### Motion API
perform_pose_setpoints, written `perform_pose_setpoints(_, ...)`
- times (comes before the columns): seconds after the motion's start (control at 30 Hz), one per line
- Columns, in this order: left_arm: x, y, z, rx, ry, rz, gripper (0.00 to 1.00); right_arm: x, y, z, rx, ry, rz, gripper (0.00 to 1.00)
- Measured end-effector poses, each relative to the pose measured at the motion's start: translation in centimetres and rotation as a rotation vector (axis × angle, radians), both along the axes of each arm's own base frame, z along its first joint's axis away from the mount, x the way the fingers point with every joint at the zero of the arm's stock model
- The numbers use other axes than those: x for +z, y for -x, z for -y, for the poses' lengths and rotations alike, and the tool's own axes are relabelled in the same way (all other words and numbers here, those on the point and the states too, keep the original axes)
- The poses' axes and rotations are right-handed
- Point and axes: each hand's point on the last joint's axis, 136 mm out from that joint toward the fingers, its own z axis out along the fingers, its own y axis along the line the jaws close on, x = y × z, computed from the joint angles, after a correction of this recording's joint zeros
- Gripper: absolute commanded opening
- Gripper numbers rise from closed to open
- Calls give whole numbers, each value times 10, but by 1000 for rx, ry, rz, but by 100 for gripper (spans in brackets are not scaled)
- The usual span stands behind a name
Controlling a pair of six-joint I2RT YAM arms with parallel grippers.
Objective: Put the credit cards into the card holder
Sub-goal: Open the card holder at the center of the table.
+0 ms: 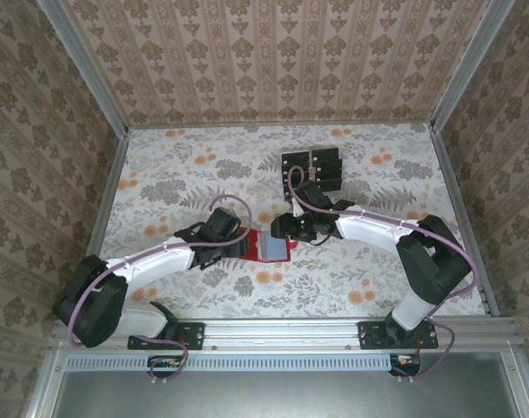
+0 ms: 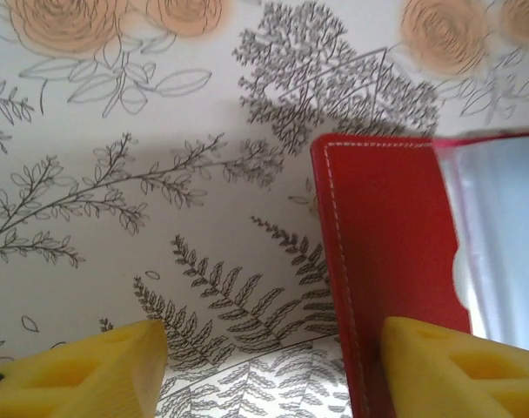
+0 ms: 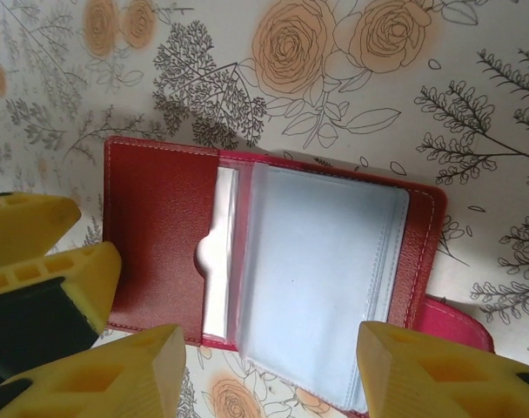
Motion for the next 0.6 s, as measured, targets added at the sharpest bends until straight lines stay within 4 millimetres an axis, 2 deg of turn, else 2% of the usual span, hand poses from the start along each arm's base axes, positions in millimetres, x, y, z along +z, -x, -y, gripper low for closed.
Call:
perform_pose_setpoints(0.33, -17, 1, -10, 39, -72, -10, 59, -21, -1, -6, 12, 17, -35, 51)
perform_pose_setpoints(0.6, -22, -4, -13, 54, -88, 14, 58, -28, 2, -12, 28, 23, -47, 48)
